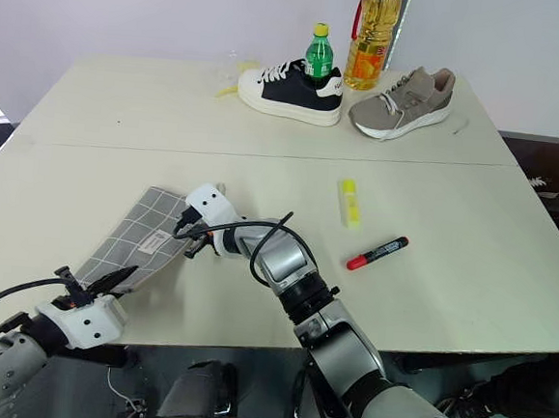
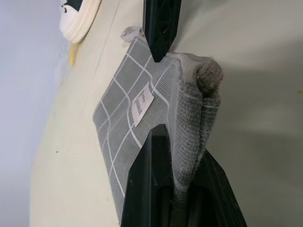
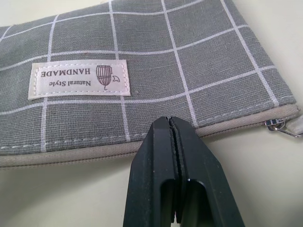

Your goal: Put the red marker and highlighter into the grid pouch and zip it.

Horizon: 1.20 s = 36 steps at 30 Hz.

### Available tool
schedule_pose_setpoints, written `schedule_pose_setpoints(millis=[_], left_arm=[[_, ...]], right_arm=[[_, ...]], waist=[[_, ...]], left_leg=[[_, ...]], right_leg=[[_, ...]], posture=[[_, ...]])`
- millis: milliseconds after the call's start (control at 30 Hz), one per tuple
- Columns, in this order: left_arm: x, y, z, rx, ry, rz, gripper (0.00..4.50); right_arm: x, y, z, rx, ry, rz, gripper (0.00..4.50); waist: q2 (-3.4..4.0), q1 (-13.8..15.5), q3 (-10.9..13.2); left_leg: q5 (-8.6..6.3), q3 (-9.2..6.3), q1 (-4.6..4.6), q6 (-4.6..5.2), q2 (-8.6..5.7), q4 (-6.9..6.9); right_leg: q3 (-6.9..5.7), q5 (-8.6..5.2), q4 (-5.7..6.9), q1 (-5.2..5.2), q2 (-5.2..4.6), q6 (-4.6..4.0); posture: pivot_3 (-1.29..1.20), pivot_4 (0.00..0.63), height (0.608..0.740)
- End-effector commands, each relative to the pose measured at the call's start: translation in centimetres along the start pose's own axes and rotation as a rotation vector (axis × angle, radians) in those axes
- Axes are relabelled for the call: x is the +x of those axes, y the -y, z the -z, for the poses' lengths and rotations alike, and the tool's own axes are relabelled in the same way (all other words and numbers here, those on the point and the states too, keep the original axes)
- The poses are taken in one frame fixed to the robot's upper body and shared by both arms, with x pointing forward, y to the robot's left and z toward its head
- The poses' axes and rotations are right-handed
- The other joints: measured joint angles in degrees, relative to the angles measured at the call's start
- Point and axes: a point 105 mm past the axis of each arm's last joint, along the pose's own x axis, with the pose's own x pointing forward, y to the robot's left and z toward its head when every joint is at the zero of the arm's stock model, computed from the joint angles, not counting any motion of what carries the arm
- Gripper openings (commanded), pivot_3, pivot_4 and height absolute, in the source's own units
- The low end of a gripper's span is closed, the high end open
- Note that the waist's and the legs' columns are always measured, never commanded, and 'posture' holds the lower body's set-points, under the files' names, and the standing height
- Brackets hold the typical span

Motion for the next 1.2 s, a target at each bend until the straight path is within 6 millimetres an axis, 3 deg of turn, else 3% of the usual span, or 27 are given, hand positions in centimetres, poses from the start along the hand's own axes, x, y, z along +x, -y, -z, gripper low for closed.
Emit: schedule_pose_setpoints(millis=[33,67,167,300,400,500,800,1200], left_arm=[[0.0,-0.7,-0.6,-0.108,0.024,-0.064,0.07],[0.1,-0.9,-0.8,-0.135,0.03,-0.08,0.07],[0.3,-1.8,-1.6,-0.216,0.059,-0.147,0.0],[0.7,-2.2,-2.7,-0.276,0.108,-0.175,0.0],[1.2,-2.0,-4.2,-0.3,0.172,-0.149,0.0],[1.7,-2.0,-5.2,-0.31,0.216,-0.13,0.0],[2.5,-2.2,-6.5,-0.274,0.275,-0.098,0.0],[2.6,-2.9,-6.8,-0.268,0.286,-0.151,0.0]], right_arm=[[-0.5,1.7,-0.6,-0.047,0.044,0.085,0.0],[-1.0,2.1,-1.3,-0.043,0.083,0.086,0.0],[-3.5,3.7,-4.1,0.068,0.244,0.038,0.86],[-6.2,6.1,-4.5,-0.054,0.259,0.091,2.87],[-8.7,7.9,-3.7,-0.25,0.209,0.119,4.34],[-9.8,8.8,-3.3,-0.366,0.178,0.138,4.34],[-8.9,8.2,-2.8,-0.432,0.176,0.12,4.34],[-8.4,10.6,-2.9,-0.186,0.189,0.196,4.34]], waist=[[-0.01,0.02,0.01],[-0.02,0.08,0.02],[-0.15,0.4,0.09],[-0.17,0.21,0.09],[-0.16,0.1,0.09],[-0.23,0.06,0.05],[-0.27,0.25,0.03],[-0.25,0.14,0.05]], left_leg=[[0.0,0.0,0.0,0.0,0.0,0.0],[0.0,0.0,0.0,0.0,0.0,0.0],[0.0,-0.03,-0.07,0.0,-0.01,0.05],[0.0,-0.02,-0.07,0.0,-0.03,0.06],[0.0,0.03,-0.08,0.0,-0.02,-0.03],[0.01,0.1,-0.09,0.01,-0.02,-0.03],[0.01,0.17,-0.05,0.01,0.04,0.0],[0.01,0.16,-0.06,0.01,0.01,0.02]], right_leg=[[0.0,0.0,0.0,0.0,0.0,0.0],[0.0,0.0,0.0,0.0,0.0,0.0],[-0.01,0.0,-0.01,-0.01,0.0,0.01],[-0.01,0.01,-0.05,0.02,0.0,0.01],[0.0,0.01,-0.03,0.1,0.02,0.01],[0.0,0.01,-0.02,0.13,0.02,0.01],[-0.01,0.01,0.1,0.09,0.04,0.01],[-0.01,0.01,0.11,0.11,0.02,0.0]], posture=[[0.0,0.15,0.702],[0.0,0.15,0.702],[0.0,0.15,0.702],[0.0,0.15,0.702],[0.0,0.15,0.702],[0.0,0.15,0.702],[0.0,0.15,0.702],[0.0,0.15,0.702]])
